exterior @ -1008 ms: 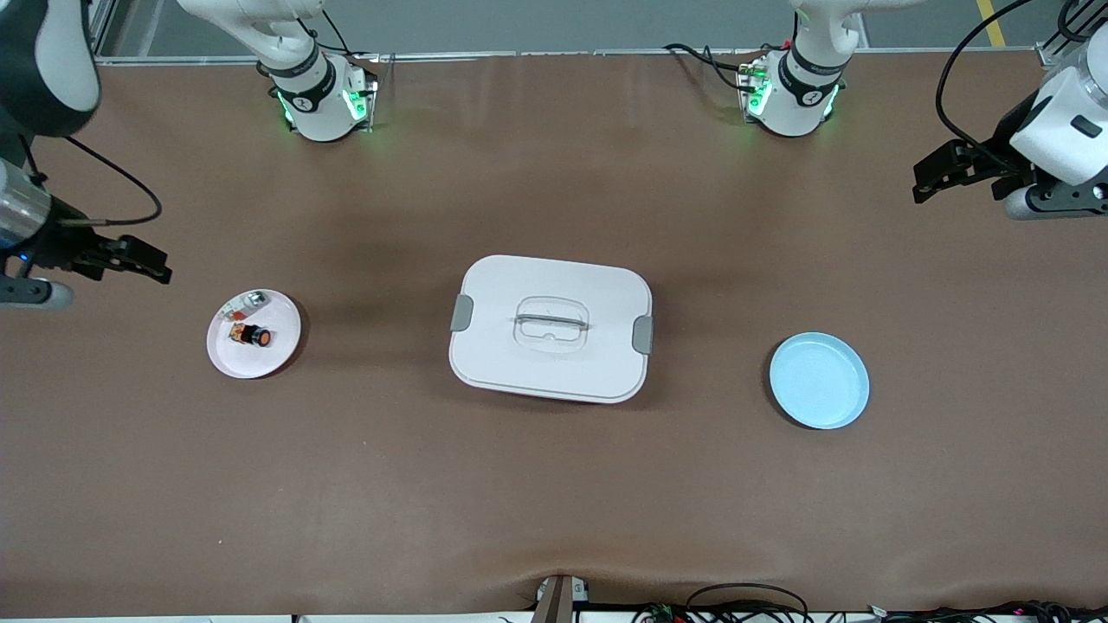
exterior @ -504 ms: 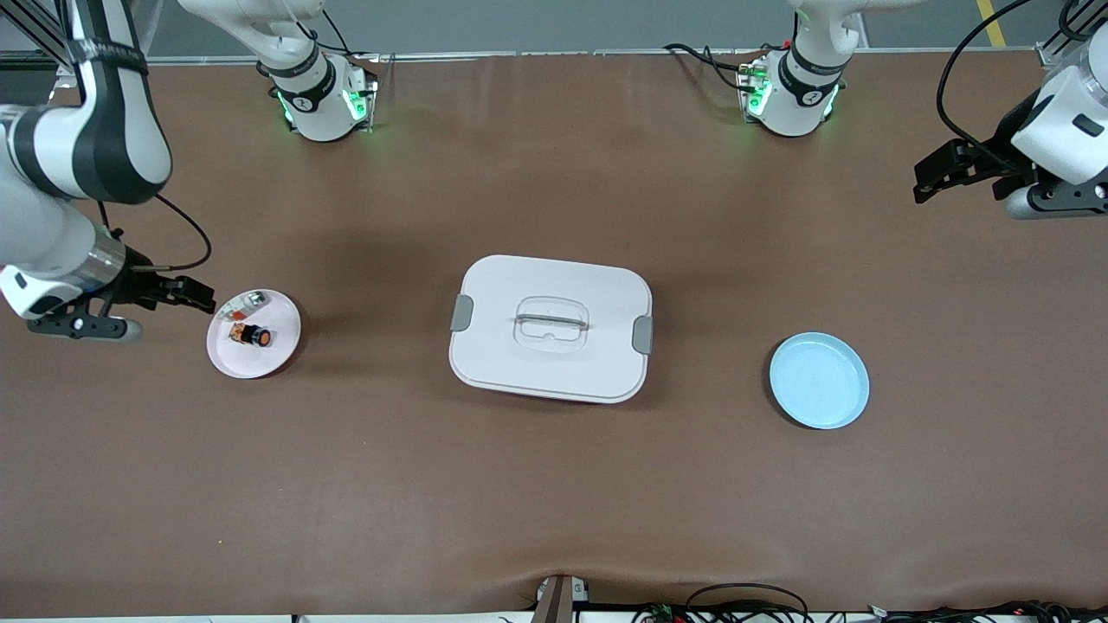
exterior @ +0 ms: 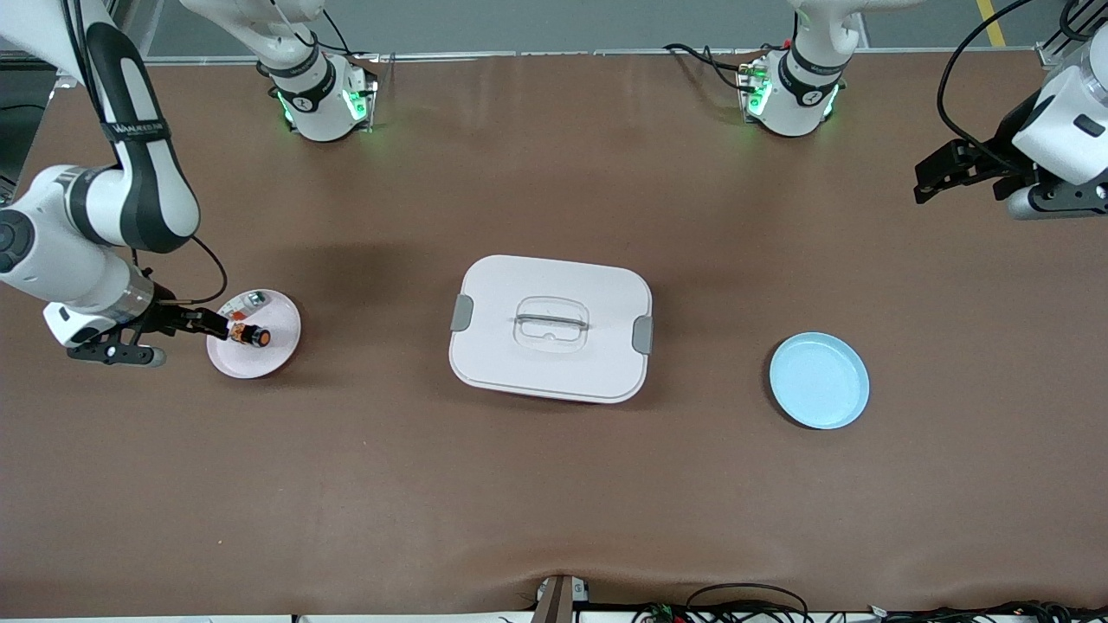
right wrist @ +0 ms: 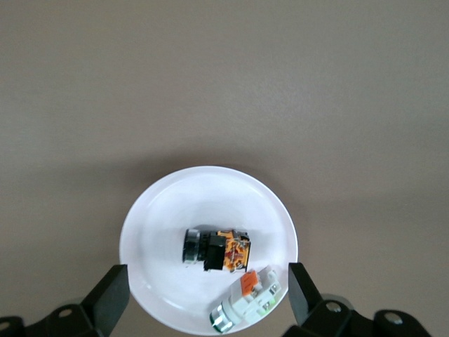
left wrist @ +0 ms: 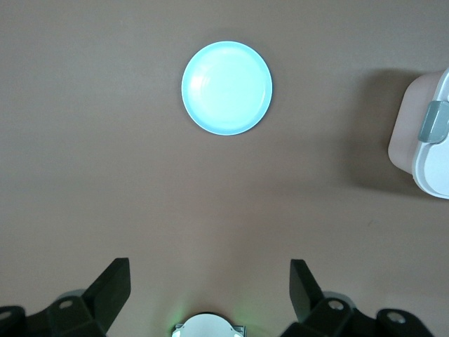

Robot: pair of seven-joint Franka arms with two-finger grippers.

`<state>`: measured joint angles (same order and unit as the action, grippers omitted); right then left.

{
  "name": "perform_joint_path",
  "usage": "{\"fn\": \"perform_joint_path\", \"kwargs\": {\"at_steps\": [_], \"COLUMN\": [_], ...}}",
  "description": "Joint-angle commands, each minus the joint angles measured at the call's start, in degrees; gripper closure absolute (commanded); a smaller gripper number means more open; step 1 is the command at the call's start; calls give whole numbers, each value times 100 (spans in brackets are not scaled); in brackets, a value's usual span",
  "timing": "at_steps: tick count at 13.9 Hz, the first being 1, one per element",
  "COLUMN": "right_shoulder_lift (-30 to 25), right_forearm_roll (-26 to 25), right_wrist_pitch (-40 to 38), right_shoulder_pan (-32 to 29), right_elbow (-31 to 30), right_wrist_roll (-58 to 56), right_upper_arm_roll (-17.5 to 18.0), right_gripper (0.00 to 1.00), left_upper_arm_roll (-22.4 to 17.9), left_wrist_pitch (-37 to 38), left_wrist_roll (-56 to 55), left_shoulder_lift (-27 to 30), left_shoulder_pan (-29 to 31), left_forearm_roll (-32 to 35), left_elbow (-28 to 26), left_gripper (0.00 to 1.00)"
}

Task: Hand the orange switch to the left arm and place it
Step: 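Reach the right gripper down to the switch on the white plate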

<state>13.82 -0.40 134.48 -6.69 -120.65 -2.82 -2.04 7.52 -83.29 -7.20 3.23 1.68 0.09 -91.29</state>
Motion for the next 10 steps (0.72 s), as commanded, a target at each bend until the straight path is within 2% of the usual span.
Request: {"fn": "perform_joint_path", "kwargs": {"at_steps": [1,4,7,10], "right_shoulder_lift": [146,480,700,850], "right_forearm_roll": [110,119,416,444], "right_wrist_pitch": [358,790,791,782], "right_shoulder_pan": [-140,-210,-211,-184], "right_elbow": [-212,-319,-328,-336], "right_wrist_roll": [18,18,18,18], "right_upper_arm_roll": [64,64,73,73], "right_gripper": [0,0,0,0], "left_upper_arm_roll": [12,12,12,3], "left_wrist_pitch": [76,76,58,58], "left_wrist_roll": [114,114,114,114], "left_shoulder_lift": [-50,-50,-50,-41], "left_shoulder_pan": [43,43,43,43], "left_forearm_roll": [-9,-9,0,-9], "left_elbow": [137,137,129,137], "left_gripper": [0,0,0,0]}}
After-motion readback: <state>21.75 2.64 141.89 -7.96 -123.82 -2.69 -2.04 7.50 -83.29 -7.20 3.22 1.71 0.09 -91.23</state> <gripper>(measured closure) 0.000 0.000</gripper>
